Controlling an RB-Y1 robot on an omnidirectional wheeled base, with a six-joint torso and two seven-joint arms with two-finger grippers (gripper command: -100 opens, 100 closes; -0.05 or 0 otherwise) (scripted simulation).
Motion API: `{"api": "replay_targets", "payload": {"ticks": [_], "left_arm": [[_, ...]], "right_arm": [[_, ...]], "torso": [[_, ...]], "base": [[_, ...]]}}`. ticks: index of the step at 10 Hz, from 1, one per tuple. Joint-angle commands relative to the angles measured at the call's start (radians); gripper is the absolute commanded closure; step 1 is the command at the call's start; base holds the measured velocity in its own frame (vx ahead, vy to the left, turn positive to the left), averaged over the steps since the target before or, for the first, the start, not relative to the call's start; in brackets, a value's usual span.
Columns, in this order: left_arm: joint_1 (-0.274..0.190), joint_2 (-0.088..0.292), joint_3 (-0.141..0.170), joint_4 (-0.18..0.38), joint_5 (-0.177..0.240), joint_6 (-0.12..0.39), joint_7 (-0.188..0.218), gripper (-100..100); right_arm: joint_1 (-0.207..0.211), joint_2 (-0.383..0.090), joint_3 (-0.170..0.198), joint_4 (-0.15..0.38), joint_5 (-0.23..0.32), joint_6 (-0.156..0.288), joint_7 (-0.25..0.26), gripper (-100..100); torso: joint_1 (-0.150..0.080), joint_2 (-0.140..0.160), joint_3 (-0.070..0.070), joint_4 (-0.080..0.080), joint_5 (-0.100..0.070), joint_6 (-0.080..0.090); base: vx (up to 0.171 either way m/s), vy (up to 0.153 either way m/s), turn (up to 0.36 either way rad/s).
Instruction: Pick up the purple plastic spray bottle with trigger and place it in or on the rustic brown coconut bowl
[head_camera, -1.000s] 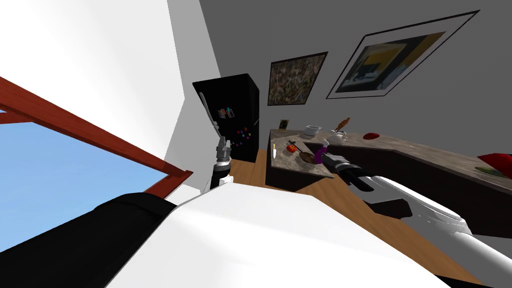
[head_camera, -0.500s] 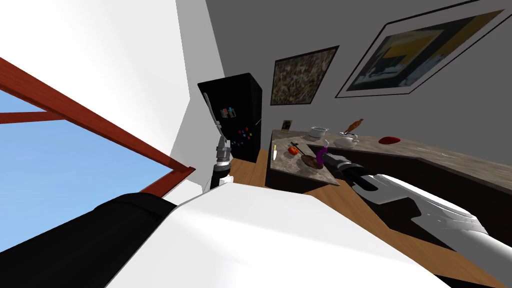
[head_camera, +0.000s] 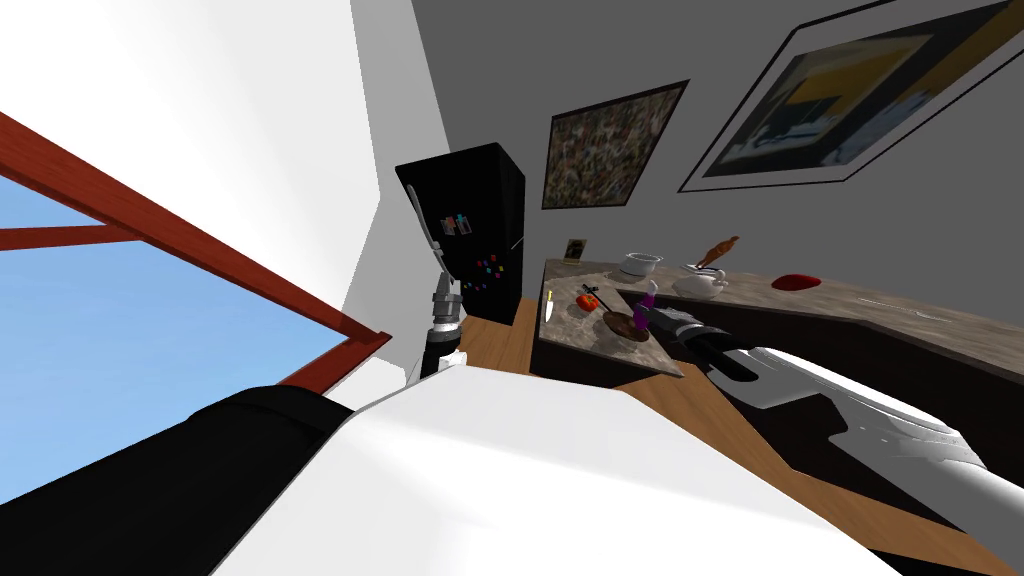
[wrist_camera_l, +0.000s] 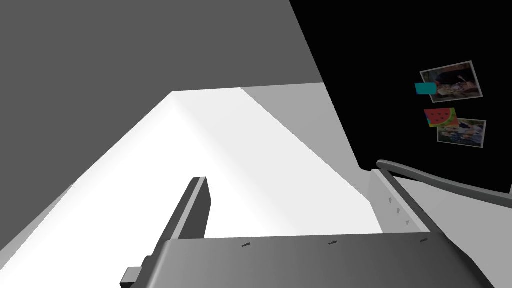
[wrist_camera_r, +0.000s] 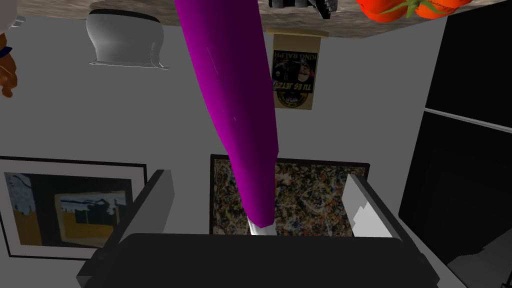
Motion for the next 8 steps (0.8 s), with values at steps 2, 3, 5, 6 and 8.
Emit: {"api": "replay_targets", "payload": {"ticks": [2,3,5,6,8], "left_arm": [[0.000,0.000,0.000,0.000,0.000,0.000,0.000,0],[0.000,0.000,0.000,0.000,0.000,0.000,0.000,0],[0.000,0.000,0.000,0.000,0.000,0.000,0.000,0],[0.000,0.000,0.000,0.000,0.000,0.000,0.000,0],[0.000,0.000,0.000,0.000,0.000,0.000,0.000,0]], "right_arm": [[0.000,0.000,0.000,0.000,0.000,0.000,0.000,-100],[0.000,0.000,0.000,0.000,0.000,0.000,0.000,-100],[0.012,-0.038,-0.007,-0.025,-0.019,0.013,-0.017,-100],[0.019,-0.057,-0.011,-0.038,-0.029,0.019,-0.026,-100],[0.031,-0.095,-0.018,-0.063,-0.048,0.031,-0.043,-100]], "torso": [[0.000,0.000,0.000,0.000,0.000,0.000],[0.000,0.000,0.000,0.000,0.000,0.000],[0.000,0.000,0.000,0.000,0.000,0.000],[0.000,0.000,0.000,0.000,0.000,0.000],[0.000,-0.001,0.000,0.000,0.000,0.000]], "base": [[0.000,0.000,0.000],[0.000,0.000,0.000],[0.006,-0.002,-0.041],[0.023,-0.006,-0.071],[0.021,-0.006,-0.044]]}}
